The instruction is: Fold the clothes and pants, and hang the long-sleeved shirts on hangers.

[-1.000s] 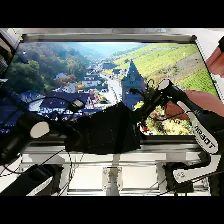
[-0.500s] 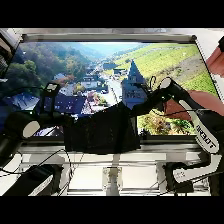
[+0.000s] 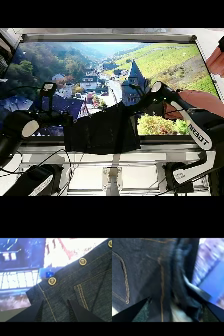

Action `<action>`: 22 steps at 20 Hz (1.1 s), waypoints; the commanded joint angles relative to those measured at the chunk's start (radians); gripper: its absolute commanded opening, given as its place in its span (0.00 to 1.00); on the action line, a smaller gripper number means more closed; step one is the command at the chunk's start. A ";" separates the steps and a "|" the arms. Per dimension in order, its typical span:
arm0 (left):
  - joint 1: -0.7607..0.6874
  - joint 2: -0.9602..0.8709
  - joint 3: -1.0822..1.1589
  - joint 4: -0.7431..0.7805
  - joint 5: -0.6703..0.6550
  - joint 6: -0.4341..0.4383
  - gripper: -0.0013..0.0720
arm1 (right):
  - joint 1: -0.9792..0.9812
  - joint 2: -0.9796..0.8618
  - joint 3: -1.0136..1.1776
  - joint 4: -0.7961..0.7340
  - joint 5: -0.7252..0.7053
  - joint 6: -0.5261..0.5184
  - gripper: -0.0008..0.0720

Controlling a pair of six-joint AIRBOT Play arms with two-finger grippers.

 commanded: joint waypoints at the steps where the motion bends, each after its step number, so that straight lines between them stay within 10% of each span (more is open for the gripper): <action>1: 0.001 0.001 0.000 0.000 0.000 -0.004 0.50 | 0.069 -0.049 -0.001 0.031 -0.013 0.002 0.94; 3: 0.001 0.001 0.000 0.001 0.000 -0.003 0.50 | 0.094 -0.053 -0.001 0.063 -0.003 0.001 0.90; 6: 0.001 0.001 0.000 0.001 0.001 -0.003 0.50 | 0.110 -0.052 0.001 0.121 0.024 -0.001 0.04; 12: 0.001 0.001 0.000 0.001 0.001 -0.003 0.50 | 0.032 -0.014 0.227 0.089 0.289 0.043 0.03; 22: 0.001 0.001 0.000 0.001 0.001 -0.003 0.50 | -0.565 0.249 0.552 -0.386 0.466 0.224 0.03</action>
